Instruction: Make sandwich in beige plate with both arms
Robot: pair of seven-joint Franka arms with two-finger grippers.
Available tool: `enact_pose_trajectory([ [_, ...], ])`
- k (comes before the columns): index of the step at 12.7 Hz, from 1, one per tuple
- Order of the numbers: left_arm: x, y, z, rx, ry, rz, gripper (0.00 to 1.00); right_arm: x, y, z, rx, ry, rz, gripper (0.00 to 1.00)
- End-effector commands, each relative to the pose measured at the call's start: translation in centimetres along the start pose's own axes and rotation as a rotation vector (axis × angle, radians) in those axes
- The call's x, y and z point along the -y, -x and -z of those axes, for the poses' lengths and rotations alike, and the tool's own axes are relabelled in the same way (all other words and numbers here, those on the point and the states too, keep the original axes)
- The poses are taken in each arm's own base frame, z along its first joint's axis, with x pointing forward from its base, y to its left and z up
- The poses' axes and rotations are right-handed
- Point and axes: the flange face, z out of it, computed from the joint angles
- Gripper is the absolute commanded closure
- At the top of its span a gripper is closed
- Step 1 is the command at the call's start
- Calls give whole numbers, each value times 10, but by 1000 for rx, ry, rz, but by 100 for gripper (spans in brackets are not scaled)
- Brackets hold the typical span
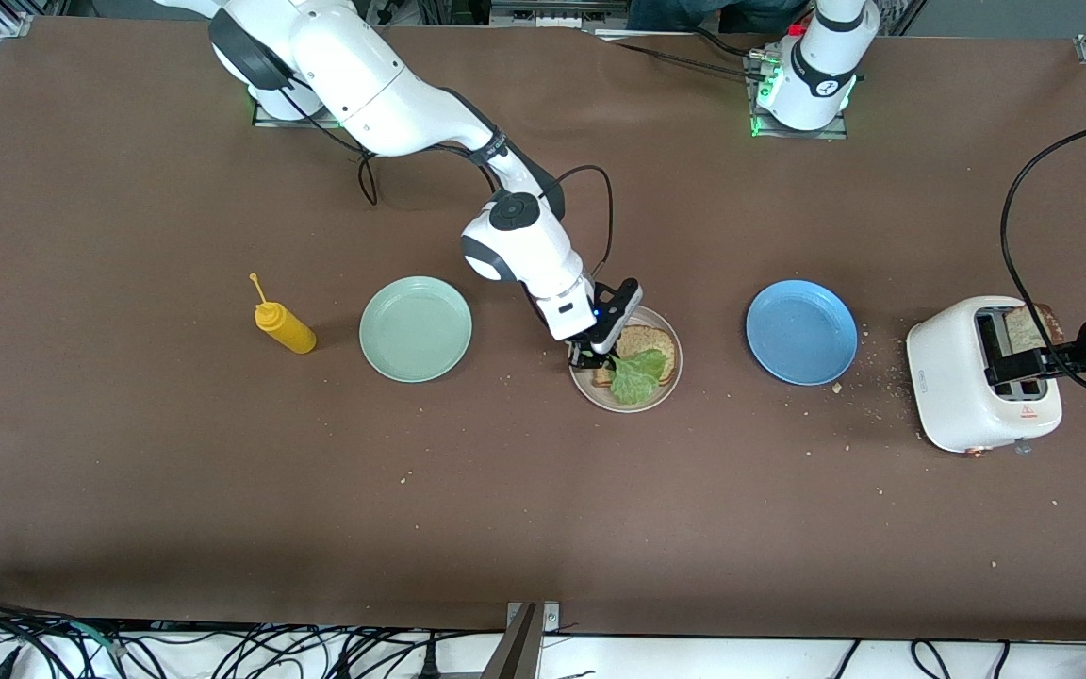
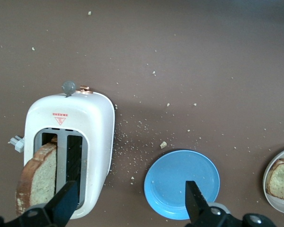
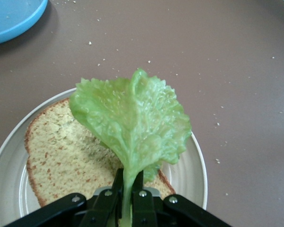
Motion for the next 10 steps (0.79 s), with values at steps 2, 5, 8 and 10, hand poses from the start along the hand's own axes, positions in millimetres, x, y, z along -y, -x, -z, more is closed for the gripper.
enact_pose_trajectory([
  [2,20,31,3,-44,-42,4,0,0,-6,-1,-8,-9,-37,0],
  [5,48,66,-10,-74,-99,-42,0,-7,-13,8,-20,-3,-45,0],
  [8,108,80,-45,-106,-105,-97,0,-11,-19,17,-20,-22,-72,0],
  [10,126,83,-74,-110,-96,-99,0,-15,-27,29,26,-31,-78,0],
])
